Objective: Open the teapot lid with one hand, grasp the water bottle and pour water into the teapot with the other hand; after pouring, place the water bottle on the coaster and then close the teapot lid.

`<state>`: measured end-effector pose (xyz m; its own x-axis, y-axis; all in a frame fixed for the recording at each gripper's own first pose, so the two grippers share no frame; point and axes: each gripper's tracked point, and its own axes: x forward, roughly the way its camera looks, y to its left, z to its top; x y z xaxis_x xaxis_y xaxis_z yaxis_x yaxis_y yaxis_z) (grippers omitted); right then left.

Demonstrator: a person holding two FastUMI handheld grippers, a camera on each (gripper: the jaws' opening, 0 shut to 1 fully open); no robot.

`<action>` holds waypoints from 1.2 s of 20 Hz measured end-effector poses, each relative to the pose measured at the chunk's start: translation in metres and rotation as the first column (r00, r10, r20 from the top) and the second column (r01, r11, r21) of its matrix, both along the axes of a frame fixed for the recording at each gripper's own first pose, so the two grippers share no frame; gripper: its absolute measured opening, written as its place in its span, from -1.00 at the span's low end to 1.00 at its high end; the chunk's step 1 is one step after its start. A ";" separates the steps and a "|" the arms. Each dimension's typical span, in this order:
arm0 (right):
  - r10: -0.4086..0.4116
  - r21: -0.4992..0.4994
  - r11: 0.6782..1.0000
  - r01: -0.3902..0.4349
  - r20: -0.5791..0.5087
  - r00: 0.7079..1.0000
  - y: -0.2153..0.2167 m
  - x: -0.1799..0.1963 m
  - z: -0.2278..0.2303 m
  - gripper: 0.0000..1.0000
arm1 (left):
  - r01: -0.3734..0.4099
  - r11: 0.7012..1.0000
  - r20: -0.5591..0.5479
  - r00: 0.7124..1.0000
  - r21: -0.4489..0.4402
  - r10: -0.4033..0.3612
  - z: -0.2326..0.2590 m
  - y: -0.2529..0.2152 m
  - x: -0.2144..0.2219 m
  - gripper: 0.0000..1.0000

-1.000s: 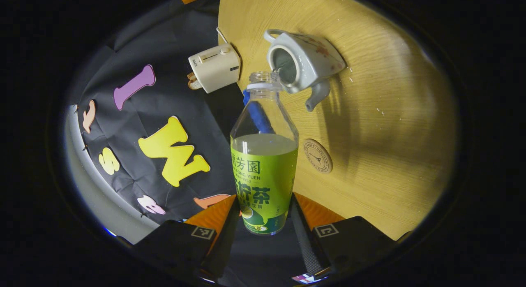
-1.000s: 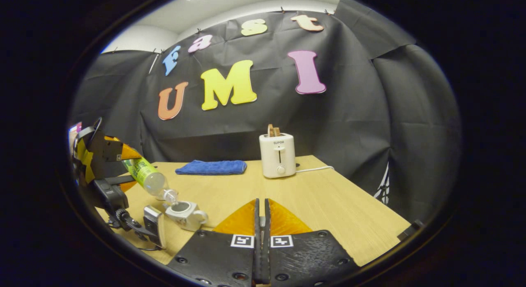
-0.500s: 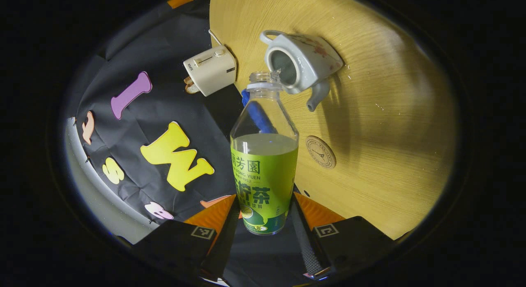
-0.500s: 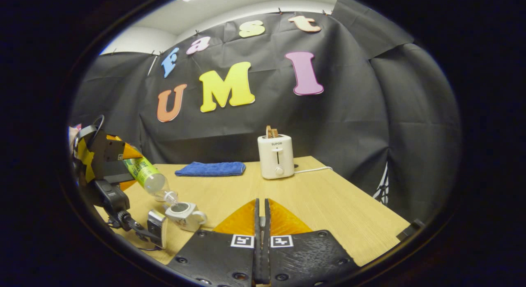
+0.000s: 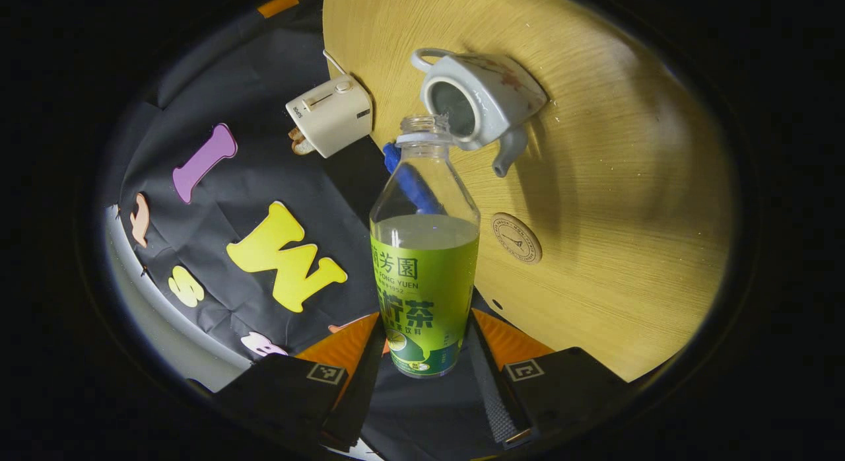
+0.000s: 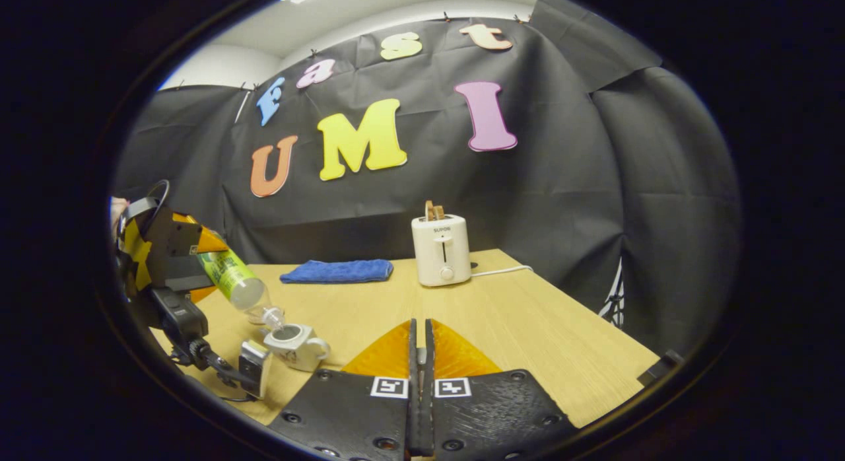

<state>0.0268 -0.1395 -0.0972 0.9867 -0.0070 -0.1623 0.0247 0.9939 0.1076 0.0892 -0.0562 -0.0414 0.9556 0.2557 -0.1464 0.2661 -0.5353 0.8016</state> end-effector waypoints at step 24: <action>-0.016 -0.035 0.999 0.017 0.022 1.000 0.014 -0.008 0.023 -0.99 | 0.052 0.892 0.040 0.998 -0.449 -0.038 -0.022 0.018 -0.002 0.45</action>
